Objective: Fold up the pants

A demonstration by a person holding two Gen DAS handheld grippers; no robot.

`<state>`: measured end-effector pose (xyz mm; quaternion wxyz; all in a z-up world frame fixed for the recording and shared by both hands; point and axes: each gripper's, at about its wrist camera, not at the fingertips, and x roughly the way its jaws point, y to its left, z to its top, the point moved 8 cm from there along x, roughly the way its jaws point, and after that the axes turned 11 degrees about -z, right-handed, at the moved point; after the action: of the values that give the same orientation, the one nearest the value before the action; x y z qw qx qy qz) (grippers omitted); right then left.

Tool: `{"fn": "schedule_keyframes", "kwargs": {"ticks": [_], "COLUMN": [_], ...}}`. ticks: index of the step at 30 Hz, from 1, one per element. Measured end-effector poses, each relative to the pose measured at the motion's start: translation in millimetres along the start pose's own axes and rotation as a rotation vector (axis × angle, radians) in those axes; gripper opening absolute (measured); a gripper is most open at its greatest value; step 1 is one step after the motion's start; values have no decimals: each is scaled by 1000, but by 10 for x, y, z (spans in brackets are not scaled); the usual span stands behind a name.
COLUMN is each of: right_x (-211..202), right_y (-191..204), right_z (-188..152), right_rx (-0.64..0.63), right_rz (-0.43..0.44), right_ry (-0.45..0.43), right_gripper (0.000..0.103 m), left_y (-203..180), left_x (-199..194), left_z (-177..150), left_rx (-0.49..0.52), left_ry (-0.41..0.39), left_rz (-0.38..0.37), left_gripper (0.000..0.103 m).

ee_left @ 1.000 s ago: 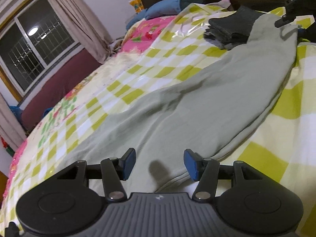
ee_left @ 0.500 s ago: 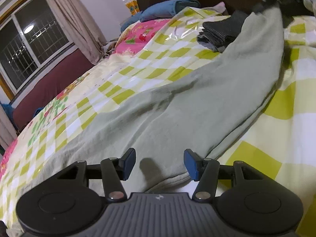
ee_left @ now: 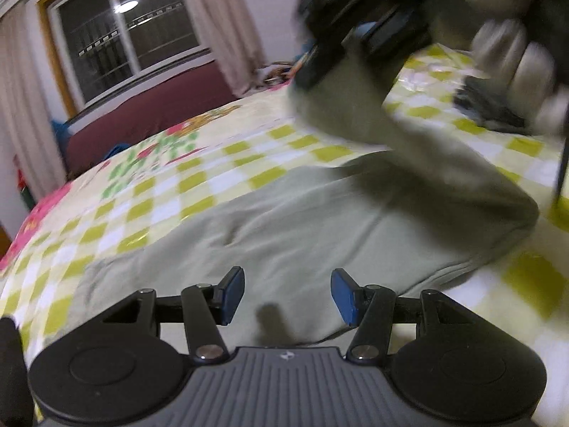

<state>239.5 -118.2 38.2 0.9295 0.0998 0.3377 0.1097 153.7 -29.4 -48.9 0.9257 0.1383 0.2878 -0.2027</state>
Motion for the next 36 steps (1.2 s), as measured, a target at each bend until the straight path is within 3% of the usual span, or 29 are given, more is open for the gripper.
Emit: {"fn": "schedule_keyframes", "kwargs": {"ticks": [7,11,17,24,29,32,36], "right_x": [385,517,636,860,839,849,829], "right_y": [1025,1287,1722,2029,2201,2256,2298], "right_z": [-461,-601,-607,-920,-1119,-1144,-1145], "right_rx": [-267,-335,-591,-962,-1252,-1281,-1221], "right_rz": [21,20,-41,-82,-82,-48,-6], "right_ry": [66,89,-4,-23,-146,-141,-108], "right_gripper": [4,4,5,6,7,8,13], "left_y": [465,625,753,893,893,880,990], "left_x": [-136,-198,-278,-271,-306,-312,-285], "left_z": [-245,-296,-344,-460,-513,-521,-532], "left_rx": [-125,-202,-250,-319,-330,-330,-349], "left_ry": [14,-4,-26,9,15,14,18], "left_rz": [29,18,22,31,25,20,19], "left_gripper": [68,68,68,68,68,68,68]}}
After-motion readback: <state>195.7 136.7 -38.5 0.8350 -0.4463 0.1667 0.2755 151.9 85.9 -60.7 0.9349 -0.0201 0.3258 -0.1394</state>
